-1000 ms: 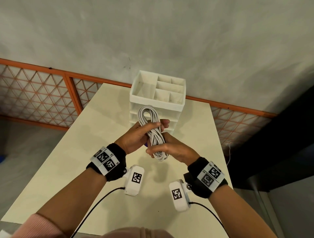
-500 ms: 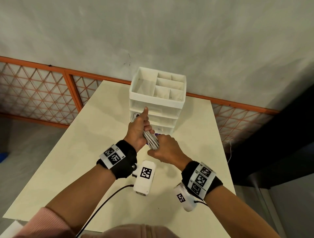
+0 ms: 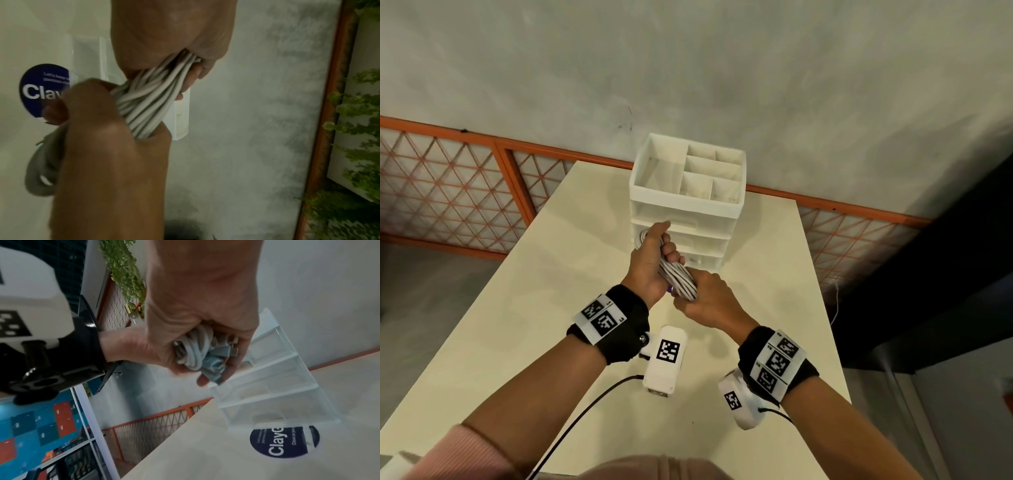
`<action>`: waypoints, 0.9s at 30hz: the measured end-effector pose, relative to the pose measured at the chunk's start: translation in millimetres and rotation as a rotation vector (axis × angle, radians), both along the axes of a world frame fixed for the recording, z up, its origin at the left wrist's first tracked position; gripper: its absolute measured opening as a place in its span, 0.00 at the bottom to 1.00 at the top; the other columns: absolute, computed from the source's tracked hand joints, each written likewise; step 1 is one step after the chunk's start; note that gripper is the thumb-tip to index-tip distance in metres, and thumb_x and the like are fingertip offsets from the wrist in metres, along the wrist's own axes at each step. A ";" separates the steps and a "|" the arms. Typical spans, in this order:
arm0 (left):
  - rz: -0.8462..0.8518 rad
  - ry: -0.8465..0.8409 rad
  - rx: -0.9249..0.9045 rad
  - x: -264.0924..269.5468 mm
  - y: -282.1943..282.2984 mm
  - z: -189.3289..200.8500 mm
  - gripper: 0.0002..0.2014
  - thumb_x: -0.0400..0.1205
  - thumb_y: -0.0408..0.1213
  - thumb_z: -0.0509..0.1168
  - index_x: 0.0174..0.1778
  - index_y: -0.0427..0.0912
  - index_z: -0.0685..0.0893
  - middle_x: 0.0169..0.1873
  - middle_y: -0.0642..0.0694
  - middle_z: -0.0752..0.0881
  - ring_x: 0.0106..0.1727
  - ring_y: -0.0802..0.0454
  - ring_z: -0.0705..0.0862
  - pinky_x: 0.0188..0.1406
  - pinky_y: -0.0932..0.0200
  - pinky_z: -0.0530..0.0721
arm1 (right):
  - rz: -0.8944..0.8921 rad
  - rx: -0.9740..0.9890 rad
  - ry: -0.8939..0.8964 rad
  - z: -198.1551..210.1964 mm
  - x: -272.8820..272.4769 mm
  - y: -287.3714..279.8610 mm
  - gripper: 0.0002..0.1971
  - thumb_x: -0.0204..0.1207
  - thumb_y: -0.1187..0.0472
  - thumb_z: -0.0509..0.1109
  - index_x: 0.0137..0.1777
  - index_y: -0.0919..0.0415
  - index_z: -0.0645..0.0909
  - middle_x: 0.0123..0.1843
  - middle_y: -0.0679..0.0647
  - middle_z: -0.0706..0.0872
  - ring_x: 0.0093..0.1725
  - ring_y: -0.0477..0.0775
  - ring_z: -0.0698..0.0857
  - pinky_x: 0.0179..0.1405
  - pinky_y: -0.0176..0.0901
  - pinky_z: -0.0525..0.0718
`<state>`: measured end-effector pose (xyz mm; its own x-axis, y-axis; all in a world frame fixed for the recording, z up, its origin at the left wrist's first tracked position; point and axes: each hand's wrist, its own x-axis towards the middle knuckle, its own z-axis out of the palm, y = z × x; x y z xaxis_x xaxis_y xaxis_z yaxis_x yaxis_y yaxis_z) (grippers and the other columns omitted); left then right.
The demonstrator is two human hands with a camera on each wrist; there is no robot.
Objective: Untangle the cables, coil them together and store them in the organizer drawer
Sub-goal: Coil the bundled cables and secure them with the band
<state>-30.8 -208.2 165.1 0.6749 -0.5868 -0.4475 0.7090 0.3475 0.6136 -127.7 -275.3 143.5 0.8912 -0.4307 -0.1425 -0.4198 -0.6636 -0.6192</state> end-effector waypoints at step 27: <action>-0.139 0.180 0.032 20.9 -2.6 -15.6 0.20 0.77 0.47 0.70 0.23 0.46 0.71 0.14 0.54 0.68 0.15 0.59 0.68 0.22 0.65 0.74 | 0.218 -0.356 0.014 -5.8 -2.3 -8.4 0.16 0.75 0.54 0.68 0.61 0.61 0.78 0.51 0.61 0.88 0.51 0.65 0.84 0.41 0.40 0.68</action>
